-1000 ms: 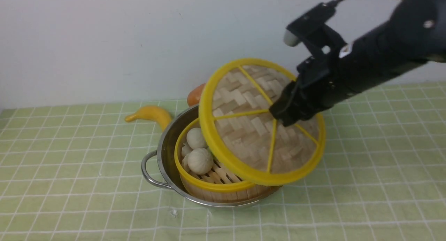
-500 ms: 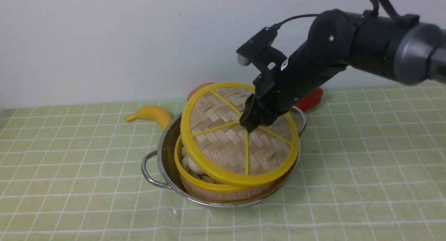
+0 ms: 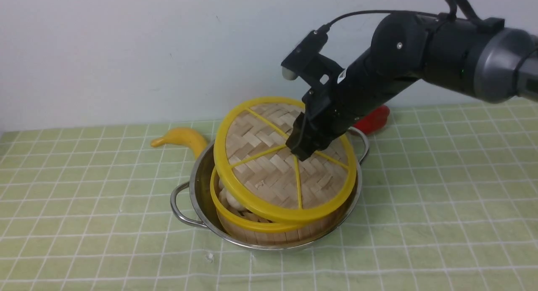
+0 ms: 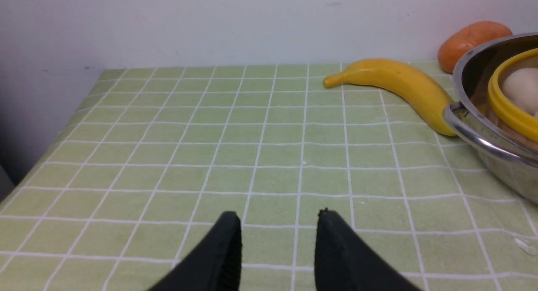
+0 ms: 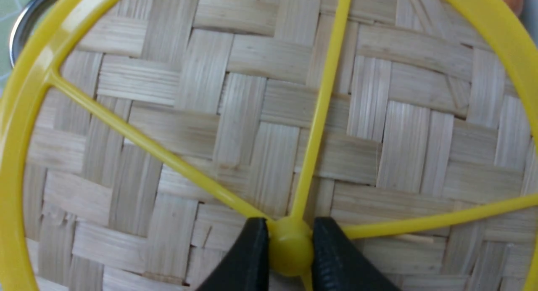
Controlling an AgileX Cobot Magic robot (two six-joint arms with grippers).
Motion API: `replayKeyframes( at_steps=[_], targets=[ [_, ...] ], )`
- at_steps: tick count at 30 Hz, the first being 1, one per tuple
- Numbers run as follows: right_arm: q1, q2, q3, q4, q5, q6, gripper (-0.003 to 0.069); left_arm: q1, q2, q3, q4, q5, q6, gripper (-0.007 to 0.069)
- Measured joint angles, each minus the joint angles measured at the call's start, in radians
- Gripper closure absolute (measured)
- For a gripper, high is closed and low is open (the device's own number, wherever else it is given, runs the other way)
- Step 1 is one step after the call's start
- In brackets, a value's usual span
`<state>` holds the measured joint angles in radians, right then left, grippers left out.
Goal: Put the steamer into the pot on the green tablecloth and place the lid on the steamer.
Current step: 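Place the bamboo steamer lid onto the steamer basket in the pot with the right gripper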
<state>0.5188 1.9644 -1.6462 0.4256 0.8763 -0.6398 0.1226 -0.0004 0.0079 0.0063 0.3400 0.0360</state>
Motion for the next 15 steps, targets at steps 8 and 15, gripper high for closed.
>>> replayKeyframes(
  at_steps=[8, 15],
  targets=[
    [0.04, 0.023, 0.0, 0.017, -0.032, -0.067, 0.0513, 0.0, 0.0, 0.0, 0.0, 0.0, 0.0, 0.0382],
    [0.041, 0.05, 0.0, 0.01, -0.089, -0.068, 0.0513, 0.0, 0.0, 0.0, 0.0, 0.0, 0.0, 0.0382]
  ],
)
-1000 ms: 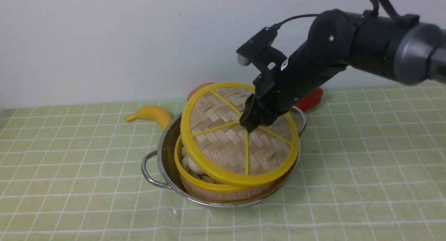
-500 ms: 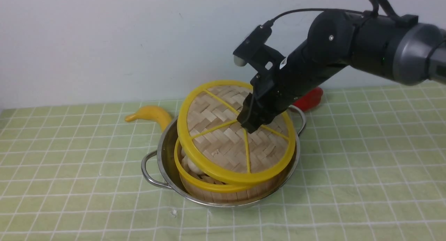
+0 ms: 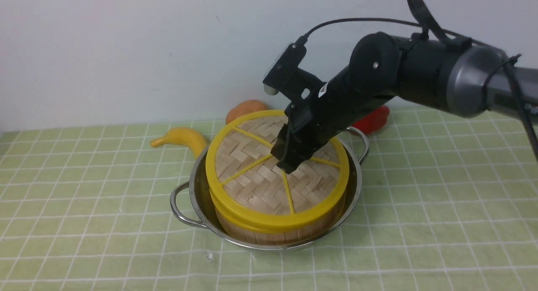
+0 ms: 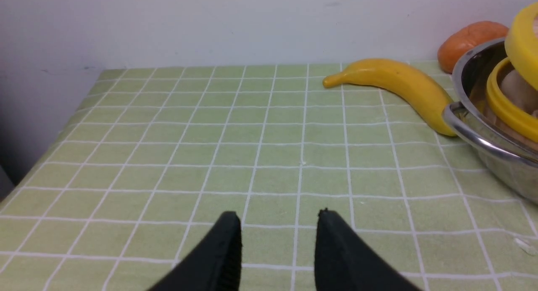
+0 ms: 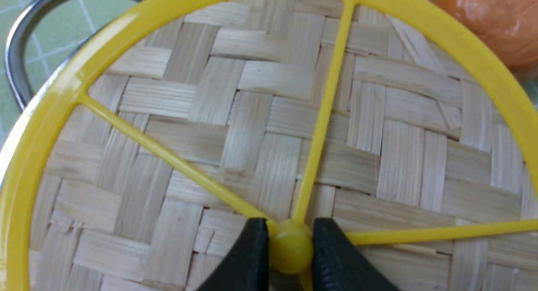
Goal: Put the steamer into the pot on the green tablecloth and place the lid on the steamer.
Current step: 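Place the bamboo steamer lid onto the steamer basket in the pot with the right gripper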
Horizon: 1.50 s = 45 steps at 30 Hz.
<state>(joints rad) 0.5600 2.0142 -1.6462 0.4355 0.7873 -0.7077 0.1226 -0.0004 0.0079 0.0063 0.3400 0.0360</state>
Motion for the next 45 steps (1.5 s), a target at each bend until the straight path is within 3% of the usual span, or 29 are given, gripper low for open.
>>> replayKeyframes(
  at_steps=[26, 45],
  targets=[
    [0.0, -0.056, 0.0, -0.025, 0.07, 0.023, 0.0513, 0.0, 0.0, 0.0, 0.0, 0.0, 0.0, 0.0382],
    [0.0, -0.001, -0.001, -0.007, 0.002, -0.003, 0.0514, 0.0, 0.0, 0.0, 0.0, 0.0, 0.0, 0.0382]
  ],
)
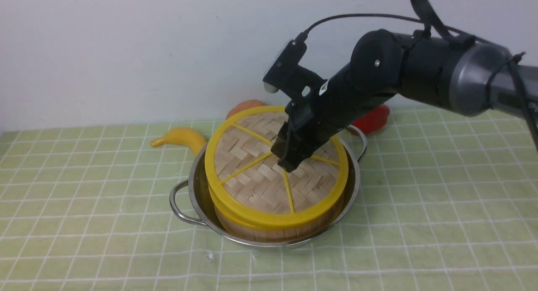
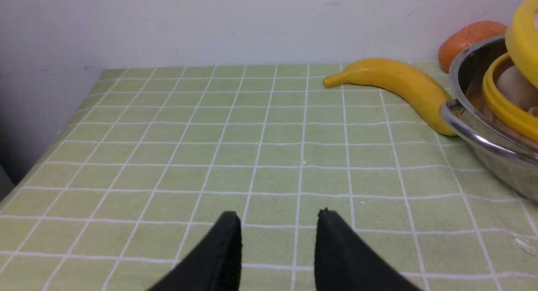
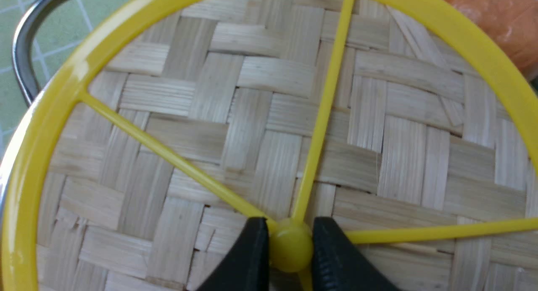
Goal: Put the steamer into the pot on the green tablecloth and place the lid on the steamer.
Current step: 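Place the bamboo steamer lid onto the steamer basket in the pot with the right gripper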
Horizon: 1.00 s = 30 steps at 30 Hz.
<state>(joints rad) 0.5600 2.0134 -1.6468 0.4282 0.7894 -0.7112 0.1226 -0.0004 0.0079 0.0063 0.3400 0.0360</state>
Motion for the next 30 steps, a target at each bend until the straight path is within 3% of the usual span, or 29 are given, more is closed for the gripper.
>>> replayKeyframes(
  at_steps=[30],
  targets=[
    [0.018, 0.008, 0.0, 0.015, -0.07, -0.046, 0.0515, 0.0, 0.0, 0.0, 0.0, 0.0, 0.0, 0.0382]
  ],
)
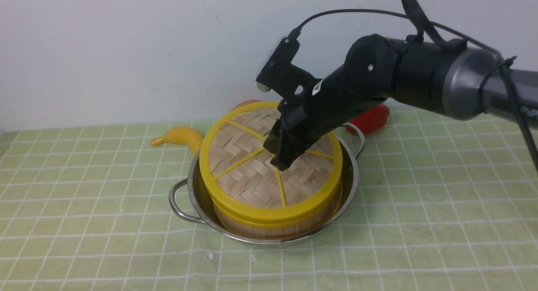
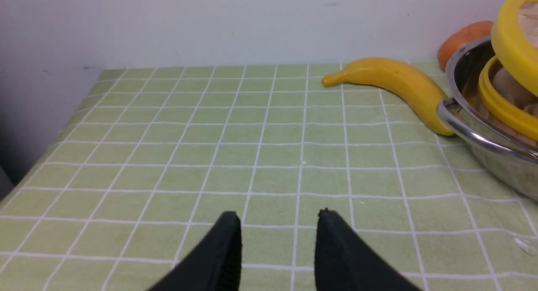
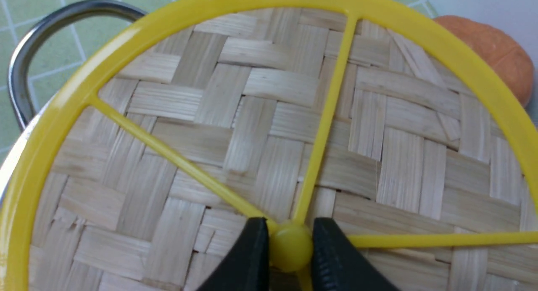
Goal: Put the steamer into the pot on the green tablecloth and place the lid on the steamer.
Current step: 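Place the bamboo steamer lid onto the steamer basket in the pot with the right gripper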
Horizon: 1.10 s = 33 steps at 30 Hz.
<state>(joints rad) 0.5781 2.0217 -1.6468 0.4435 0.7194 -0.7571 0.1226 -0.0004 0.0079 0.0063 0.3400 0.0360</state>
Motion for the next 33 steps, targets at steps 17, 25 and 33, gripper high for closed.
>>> replayKeyframes(
  at_steps=[17, 25, 33],
  targets=[
    [-0.004, 0.056, -0.002, 0.0, -0.044, 0.033, 0.0518, 0.0, 0.0, 0.0, 0.0, 0.0, 0.0, 0.0382],
    [-0.011, 0.054, -0.005, 0.006, -0.042, 0.042, 0.0506, 0.0, 0.0, 0.0, 0.0, 0.0, 0.0, 0.0382],
    [-0.021, -0.074, -0.003, -0.035, -0.049, 0.123, 0.0255, 0.0, 0.0, 0.0, 0.0, 0.0, 0.0, 0.0382]
  ],
)
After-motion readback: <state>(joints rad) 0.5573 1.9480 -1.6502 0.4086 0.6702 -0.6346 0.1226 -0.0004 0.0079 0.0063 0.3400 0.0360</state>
